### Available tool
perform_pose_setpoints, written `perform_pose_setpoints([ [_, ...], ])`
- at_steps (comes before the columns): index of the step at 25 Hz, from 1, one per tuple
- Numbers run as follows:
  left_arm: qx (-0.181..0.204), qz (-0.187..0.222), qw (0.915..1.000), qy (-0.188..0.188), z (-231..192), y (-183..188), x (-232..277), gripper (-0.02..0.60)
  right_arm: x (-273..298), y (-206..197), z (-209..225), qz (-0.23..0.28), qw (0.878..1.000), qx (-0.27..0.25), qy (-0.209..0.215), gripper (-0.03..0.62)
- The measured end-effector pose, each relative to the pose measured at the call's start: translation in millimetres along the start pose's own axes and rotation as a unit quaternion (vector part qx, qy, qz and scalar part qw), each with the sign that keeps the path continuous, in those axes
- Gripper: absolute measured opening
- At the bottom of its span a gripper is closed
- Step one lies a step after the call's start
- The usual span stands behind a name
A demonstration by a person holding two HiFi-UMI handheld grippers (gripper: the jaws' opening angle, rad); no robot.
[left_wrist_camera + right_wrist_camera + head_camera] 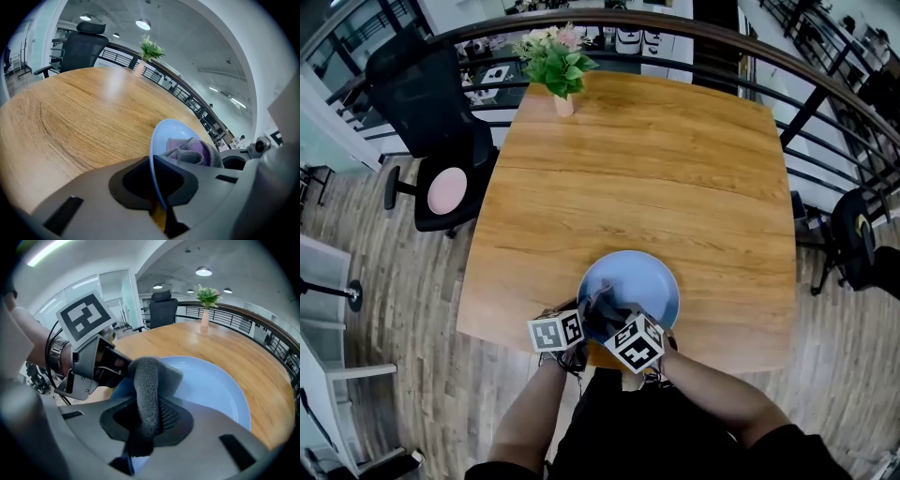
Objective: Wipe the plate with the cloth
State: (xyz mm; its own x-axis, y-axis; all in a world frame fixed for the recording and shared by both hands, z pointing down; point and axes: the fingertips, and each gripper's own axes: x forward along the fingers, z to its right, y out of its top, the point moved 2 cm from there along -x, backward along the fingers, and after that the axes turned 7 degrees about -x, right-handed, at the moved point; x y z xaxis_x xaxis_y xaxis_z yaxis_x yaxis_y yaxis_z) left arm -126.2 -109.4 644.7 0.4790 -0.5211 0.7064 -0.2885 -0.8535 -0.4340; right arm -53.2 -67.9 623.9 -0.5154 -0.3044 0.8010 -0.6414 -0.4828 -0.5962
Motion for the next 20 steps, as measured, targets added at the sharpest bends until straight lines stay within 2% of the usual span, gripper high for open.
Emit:
perform_pose_setpoints([
  [4,0.0,0.0,1.0,0.004,-1,1,-2,0.04,7,-2,-6,-0.007,1.0,0.005,0.014,0.072],
  [7,0.0,0.0,1.0,0.005,-3,2,-3,0.04,10,-3,-3,-0.022,0.999,-0.024,0.007,0.072],
  [15,-0.001,-0.002,1.0,0.002,-1,0,-2,0.039,5,-16,17,-0.056,0.991,-0.113,-0.051,0.072],
  [20,-0.001,-0.003,1.0,-0.001,-1,0,-1,0.04,-4,-28,44,-0.076,0.986,-0.118,-0.086,0.072],
])
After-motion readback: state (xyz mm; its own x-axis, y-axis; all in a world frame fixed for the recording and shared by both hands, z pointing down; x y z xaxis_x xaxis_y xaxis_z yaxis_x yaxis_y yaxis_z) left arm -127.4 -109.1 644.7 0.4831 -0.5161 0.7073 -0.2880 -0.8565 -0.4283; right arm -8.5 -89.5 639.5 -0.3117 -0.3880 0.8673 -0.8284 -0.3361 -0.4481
